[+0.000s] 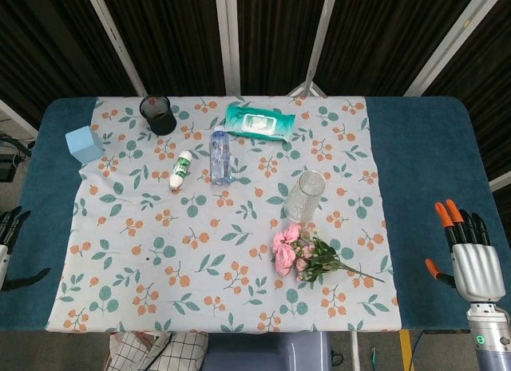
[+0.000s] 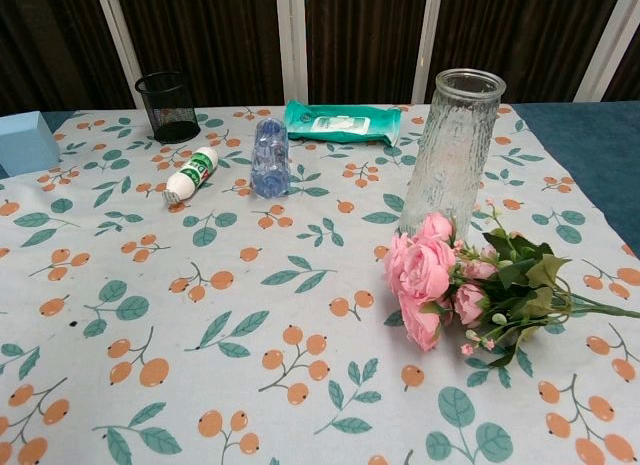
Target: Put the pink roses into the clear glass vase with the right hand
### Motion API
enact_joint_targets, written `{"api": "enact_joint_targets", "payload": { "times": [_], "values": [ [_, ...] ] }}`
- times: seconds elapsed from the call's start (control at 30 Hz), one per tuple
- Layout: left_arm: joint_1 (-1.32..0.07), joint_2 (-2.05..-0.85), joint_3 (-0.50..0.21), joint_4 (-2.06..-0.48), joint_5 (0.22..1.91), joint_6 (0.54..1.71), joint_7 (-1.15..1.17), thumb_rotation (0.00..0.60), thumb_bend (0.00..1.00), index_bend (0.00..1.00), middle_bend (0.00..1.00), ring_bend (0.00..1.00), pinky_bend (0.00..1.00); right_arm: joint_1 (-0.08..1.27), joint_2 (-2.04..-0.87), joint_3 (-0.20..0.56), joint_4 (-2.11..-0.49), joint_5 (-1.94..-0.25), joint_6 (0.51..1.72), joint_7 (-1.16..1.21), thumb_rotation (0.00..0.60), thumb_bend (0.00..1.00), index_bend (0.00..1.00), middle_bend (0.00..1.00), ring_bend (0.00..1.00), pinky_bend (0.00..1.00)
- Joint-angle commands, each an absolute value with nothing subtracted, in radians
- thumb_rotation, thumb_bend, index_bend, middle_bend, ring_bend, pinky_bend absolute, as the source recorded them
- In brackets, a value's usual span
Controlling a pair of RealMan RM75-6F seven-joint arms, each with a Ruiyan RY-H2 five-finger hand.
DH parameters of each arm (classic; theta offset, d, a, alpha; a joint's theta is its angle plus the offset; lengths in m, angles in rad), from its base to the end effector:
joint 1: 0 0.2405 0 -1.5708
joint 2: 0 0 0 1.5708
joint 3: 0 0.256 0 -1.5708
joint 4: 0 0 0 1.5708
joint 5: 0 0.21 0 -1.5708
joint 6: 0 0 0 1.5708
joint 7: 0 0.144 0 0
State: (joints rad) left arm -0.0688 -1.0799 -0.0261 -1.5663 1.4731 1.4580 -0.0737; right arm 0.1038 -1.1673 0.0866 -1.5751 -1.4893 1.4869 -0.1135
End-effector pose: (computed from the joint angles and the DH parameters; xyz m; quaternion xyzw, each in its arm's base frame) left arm -0.3328 0.1715 0.1721 -0.5899 -0.4088 -0.3627 0.5944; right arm -0.3088 -0.1947 0.1531 0.6039 -0.3442 0.3747 0.6135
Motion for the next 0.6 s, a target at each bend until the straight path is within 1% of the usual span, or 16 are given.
{"api": "enact_joint_targets", "payload": {
  "times": [0.03,0.6],
  "values": [
    [-0.069,-1.08,-0.027,-1.567,1.474,1.459,-0.071,0.6,0.0,0.0,0.0,0.0,0.0,0.105,-1.167,0.087,-1.575,-1.487,1.484,-0.11,0.6,0.28,0.0,0.0,0.0,0.0],
    [-0.077,-1.08,-0.029,-1.573,1.474,1.447,-0.079,0.6,0.0,0.0,0.0,0.0,0.0,0.098,-1.157,0.072,-1.618,-1.524,1.499,-0.082,0.6,0.27,0.0,0.0,0.0,0.0]
  ]
}}
